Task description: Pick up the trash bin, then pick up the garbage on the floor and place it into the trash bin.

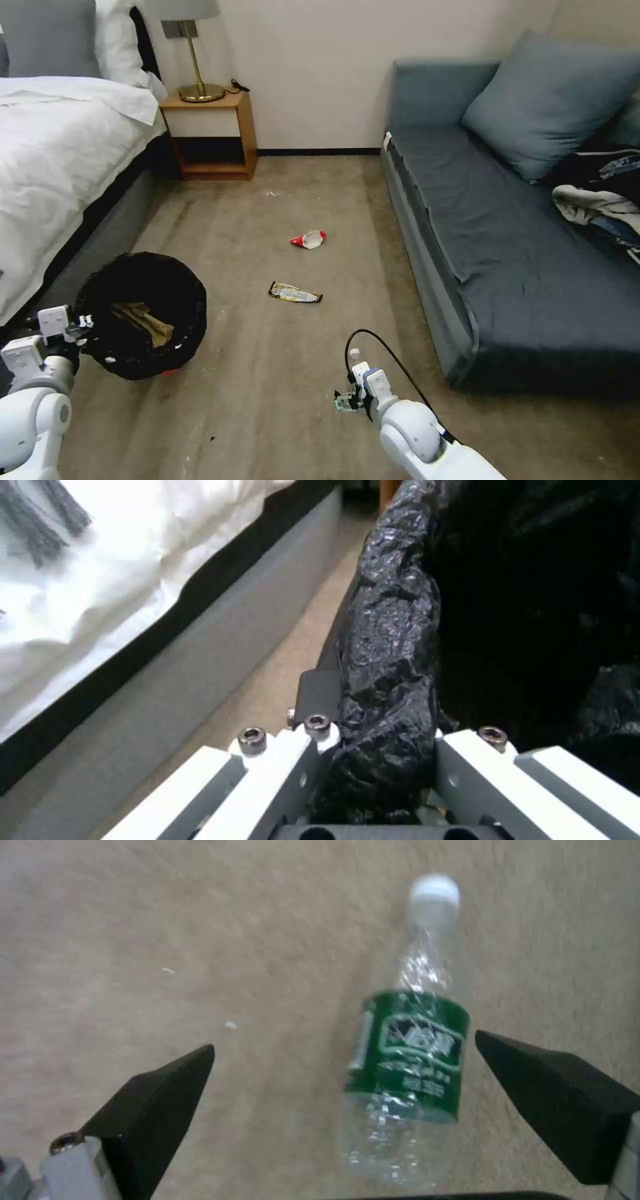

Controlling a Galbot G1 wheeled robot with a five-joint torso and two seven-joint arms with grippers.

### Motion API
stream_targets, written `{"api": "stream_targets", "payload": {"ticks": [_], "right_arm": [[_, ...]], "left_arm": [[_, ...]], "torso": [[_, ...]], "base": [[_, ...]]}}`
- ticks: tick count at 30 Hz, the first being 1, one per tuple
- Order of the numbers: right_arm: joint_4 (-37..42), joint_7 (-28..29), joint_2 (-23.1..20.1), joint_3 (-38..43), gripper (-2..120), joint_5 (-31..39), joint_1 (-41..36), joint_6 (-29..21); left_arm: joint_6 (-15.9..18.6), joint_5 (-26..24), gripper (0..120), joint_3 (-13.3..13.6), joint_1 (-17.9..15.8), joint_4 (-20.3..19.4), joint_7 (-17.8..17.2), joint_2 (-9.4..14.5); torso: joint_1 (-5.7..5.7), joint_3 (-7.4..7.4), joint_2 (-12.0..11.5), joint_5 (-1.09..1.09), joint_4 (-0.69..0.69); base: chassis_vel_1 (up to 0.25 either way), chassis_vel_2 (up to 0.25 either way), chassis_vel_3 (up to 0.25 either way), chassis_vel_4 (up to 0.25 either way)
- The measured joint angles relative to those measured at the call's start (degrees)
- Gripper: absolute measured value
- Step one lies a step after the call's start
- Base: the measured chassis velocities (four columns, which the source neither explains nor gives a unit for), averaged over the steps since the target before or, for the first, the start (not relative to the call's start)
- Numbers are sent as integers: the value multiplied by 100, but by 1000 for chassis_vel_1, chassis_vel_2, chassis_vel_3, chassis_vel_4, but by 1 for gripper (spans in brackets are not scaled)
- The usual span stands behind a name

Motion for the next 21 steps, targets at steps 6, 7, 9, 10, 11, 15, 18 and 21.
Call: {"api": "stream_targets", "payload": {"ticks": [6, 7, 9, 10, 11, 15, 18, 21], "right_arm": [[-400, -25, 195, 169, 100, -45, 159, -52], [-410, -47, 199, 182, 100, -48, 160, -54], [-435, -105, 210, 209, 100, -56, 160, -69], [-435, -105, 210, 209, 100, -56, 160, -69], [-435, -105, 210, 209, 100, -56, 160, -69], [-655, -267, 341, 310, 79, -198, 178, -167], [-705, -294, 364, 323, 70, -279, 186, -167], [-730, -305, 364, 329, 61, -350, 189, -167]], "left_arm": [[-24, 9, 5, -39, 22, 2, -3, -12], [-27, 9, 5, -46, 21, 3, -4, -12], [-31, 9, 5, -51, 16, 5, -4, -12], [-31, 9, 5, -51, 16, 5, -4, -12], [-31, 9, 5, -51, 16, 5, -4, -12], [-36, 21, 5, -20, 5, 11, -6, -34], [-37, 26, 5, -7, 0, 12, -8, -37], [-37, 27, 5, -2, -2, 12, -8, -37]], "torso": [[0, 0, 0, 0, 0], [0, 0, 0, 0, 0], [0, 0, 0, 0, 0], [0, 0, 0, 0, 0], [0, 0, 0, 0, 0], [0, 0, 0, 0, 0], [0, 0, 0, 0, 0], [0, 0, 0, -1, 0]], "base": [[0, 0, 0, 0], [0, 0, 0, 0], [0, 0, 0, 0], [0, 0, 0, 0], [0, 0, 0, 0], [0, 0, 0, 0], [0, 0, 0, 0], [0, 0, 0, 0]]}}
